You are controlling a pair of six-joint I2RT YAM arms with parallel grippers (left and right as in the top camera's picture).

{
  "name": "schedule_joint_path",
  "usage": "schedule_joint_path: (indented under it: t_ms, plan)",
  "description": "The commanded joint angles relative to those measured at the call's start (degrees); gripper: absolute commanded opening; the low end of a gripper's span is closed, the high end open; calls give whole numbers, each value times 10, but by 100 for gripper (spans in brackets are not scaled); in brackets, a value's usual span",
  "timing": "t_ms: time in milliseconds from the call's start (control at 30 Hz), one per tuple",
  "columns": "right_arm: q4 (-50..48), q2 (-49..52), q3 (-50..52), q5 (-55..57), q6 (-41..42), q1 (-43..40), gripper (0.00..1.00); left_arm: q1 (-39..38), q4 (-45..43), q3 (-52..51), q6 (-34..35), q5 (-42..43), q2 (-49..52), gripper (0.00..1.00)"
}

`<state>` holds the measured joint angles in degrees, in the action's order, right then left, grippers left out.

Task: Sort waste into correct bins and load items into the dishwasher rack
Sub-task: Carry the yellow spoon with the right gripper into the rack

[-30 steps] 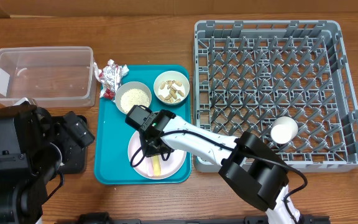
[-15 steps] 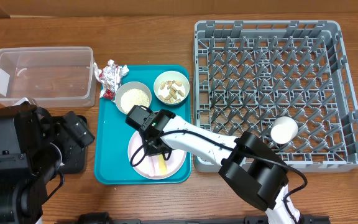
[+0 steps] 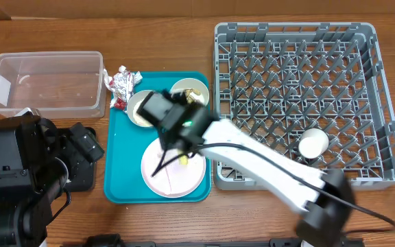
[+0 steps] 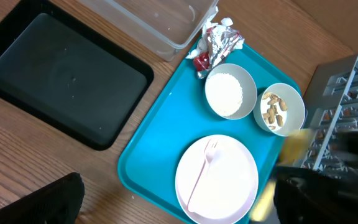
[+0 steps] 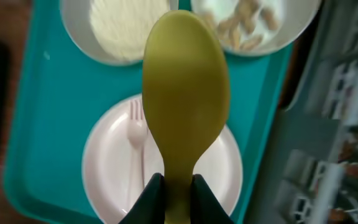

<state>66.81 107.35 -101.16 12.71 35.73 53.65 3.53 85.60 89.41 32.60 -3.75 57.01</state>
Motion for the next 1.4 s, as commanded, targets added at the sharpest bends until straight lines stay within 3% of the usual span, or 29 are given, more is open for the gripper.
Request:
schedule_joint_path:
  t_ms: [0,300,567,667,767,800,1100,1367]
  plan:
    - [9,-41,-12,38,-31,-46,5,3,-1,4,-9,-12,0,100]
    - [6,-41,0,-29,-131,-193,9,3,-1,4,-9,-12,0,100]
    - [-56,-18,87,-43,-145,-234,9,3,-1,4,-9,-12,0,100]
    - [-87,-14,111,-69,-180,-231,15,3,-1,4,-9,-12,0,100]
    - [-92,-15,112,-59,-184,-224,39,3,-1,4,-9,-12,0,100]
    - [-87,-16,107,-59,-183,-223,43,3,-1,4,-9,-12,0,100]
    - [-39,-47,50,-133,-168,-162,45,3,-1,4,-9,-12,0,100]
    - [-100,-37,112,-153,-57,-48,46,3,-1,4,-9,-12,0,100]
